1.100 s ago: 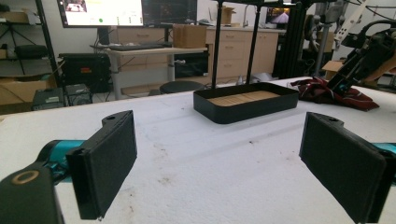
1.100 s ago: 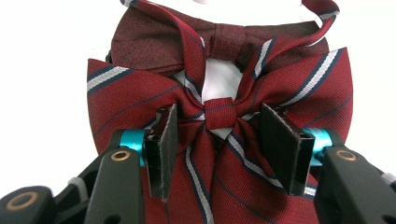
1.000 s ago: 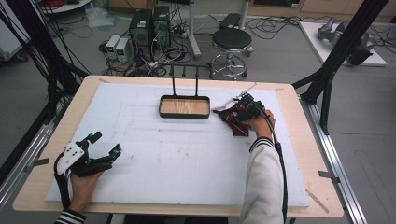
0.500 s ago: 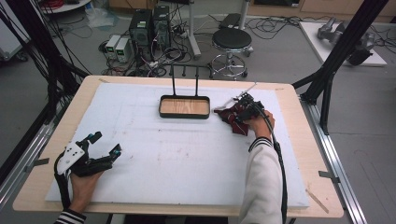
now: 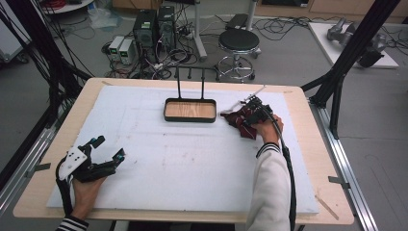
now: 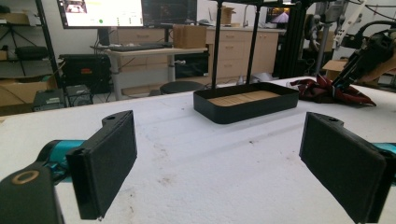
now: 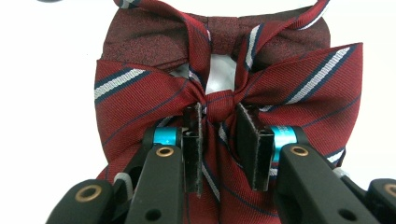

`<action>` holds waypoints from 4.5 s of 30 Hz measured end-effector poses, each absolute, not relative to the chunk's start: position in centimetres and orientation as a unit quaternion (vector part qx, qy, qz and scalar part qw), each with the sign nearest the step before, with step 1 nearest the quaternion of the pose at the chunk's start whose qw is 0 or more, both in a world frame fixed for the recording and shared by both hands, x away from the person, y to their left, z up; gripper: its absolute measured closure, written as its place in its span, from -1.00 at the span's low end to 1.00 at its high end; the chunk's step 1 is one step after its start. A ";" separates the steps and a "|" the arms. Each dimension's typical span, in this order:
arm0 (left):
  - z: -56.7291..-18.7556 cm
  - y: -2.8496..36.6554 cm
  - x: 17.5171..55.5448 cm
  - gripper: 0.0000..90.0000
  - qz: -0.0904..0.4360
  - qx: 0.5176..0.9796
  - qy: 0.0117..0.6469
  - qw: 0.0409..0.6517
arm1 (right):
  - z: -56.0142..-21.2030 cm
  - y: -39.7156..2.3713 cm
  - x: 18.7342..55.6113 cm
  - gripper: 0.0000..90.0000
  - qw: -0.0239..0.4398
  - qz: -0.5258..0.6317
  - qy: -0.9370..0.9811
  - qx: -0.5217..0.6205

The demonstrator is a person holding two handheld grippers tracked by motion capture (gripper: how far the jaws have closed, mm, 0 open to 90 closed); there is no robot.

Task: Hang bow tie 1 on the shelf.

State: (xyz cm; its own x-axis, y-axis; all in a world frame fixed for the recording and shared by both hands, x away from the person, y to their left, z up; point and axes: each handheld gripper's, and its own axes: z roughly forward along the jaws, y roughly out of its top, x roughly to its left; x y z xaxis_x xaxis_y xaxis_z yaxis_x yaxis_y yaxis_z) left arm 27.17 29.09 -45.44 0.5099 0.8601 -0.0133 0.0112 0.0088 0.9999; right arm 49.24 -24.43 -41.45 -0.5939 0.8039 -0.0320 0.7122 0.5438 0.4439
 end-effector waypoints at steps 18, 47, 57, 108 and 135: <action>-45.4 29.1 27.2 -0.75 0.346 0.614 0.354 0.614 | -39.0 -25.5 47.2 0.65 0.172 0.289 0.832 0.442; -45.4 29.0 27.2 -0.75 0.348 0.616 0.352 0.612 | -34.0 -25.4 43.3 0.64 0.237 0.419 0.787 0.386; -45.4 29.0 27.2 -0.75 0.348 0.616 0.352 0.612 | -32.7 -24.4 42.1 0.64 0.260 0.440 0.787 0.347; -45.4 29.1 27.2 -0.75 0.346 0.614 0.354 0.615 | -28.4 -18.2 45.6 0.64 0.273 0.502 0.755 0.321; -45.4 29.1 27.2 -0.75 0.346 0.615 0.353 0.614 | -29.5 -19.3 48.0 0.64 0.285 0.490 0.732 0.378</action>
